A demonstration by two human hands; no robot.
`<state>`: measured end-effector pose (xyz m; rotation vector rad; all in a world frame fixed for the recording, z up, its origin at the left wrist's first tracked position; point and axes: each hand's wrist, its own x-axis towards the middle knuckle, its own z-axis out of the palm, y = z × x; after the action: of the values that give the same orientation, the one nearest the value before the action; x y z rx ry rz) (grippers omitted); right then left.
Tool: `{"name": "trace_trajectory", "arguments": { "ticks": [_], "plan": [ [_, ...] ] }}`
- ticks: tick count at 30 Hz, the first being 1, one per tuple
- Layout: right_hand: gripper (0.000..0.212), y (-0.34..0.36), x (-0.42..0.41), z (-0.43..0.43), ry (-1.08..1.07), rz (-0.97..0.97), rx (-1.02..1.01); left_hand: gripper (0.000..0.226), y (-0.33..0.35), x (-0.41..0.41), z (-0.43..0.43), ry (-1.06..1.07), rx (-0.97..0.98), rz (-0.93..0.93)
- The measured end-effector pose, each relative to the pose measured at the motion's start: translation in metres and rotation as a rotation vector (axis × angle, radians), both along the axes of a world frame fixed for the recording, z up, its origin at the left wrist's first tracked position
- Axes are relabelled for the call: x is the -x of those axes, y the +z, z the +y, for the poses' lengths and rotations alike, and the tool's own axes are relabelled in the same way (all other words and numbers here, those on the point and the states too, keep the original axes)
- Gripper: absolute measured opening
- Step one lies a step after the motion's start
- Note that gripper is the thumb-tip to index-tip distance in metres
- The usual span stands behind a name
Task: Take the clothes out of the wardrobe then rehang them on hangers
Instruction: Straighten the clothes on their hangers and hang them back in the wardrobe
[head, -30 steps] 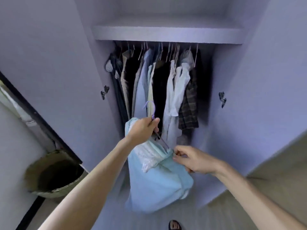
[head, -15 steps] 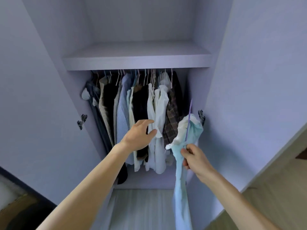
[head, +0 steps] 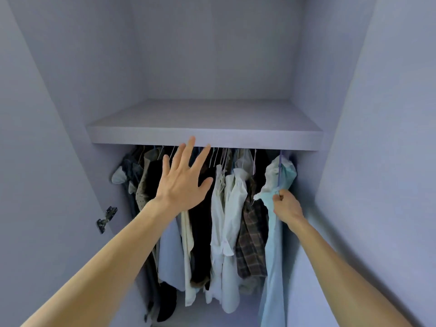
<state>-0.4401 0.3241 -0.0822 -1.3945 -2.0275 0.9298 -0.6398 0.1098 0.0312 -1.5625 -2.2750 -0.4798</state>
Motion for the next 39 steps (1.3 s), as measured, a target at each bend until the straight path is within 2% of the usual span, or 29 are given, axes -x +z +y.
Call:
{"name": "trace_trajectory", "arguments": {
  "ticks": [3,5,8,11,13,17,21,23,25,28,33,39],
  "plan": [
    [0.01,0.005,0.017,0.049,-0.016,-0.012,-0.048,0.08,0.013,0.009,0.052,0.018,-0.025,0.13],
    [0.017,0.008,0.028,0.075,-0.037,-0.024,-0.09,0.081,0.016,0.017,0.082,0.042,-0.041,0.156],
    [0.021,0.003,0.046,0.103,-0.072,-0.027,-0.123,0.076,0.002,0.027,0.114,0.1,-0.013,0.085],
    [0.014,-0.009,0.064,0.126,-0.119,-0.011,-0.139,0.073,-0.021,0.03,0.13,0.15,-0.043,0.018],
    [0.014,-0.014,0.075,0.141,-0.133,-0.016,-0.142,0.073,-0.031,0.032,0.134,0.168,-0.087,0.029],
    [0.028,-0.025,0.093,0.163,-0.104,-0.074,-0.084,0.07,-0.038,0.042,0.139,0.183,-0.124,0.099],
    [0.033,-0.043,0.095,0.165,-0.069,-0.126,-0.033,0.071,-0.043,0.043,0.144,0.189,-0.14,0.091],
    [0.05,-0.05,0.095,0.16,-0.048,-0.211,-0.072,0.071,-0.044,0.044,0.144,0.18,-0.153,0.089],
    [0.07,-0.054,0.1,0.155,0.024,-0.373,-0.169,0.071,-0.046,0.046,0.145,0.177,-0.162,0.091],
    [0.075,-0.053,0.122,0.141,0.178,-0.519,-0.285,0.074,-0.049,0.046,0.148,0.183,-0.144,0.088],
    [0.072,-0.05,0.168,0.122,0.332,-0.462,-0.222,0.078,-0.049,0.047,0.148,0.204,-0.115,0.112],
    [0.055,-0.053,0.17,0.105,0.273,-0.261,-0.141,0.074,-0.039,0.044,0.14,0.191,-0.071,0.103]
  ]
}}
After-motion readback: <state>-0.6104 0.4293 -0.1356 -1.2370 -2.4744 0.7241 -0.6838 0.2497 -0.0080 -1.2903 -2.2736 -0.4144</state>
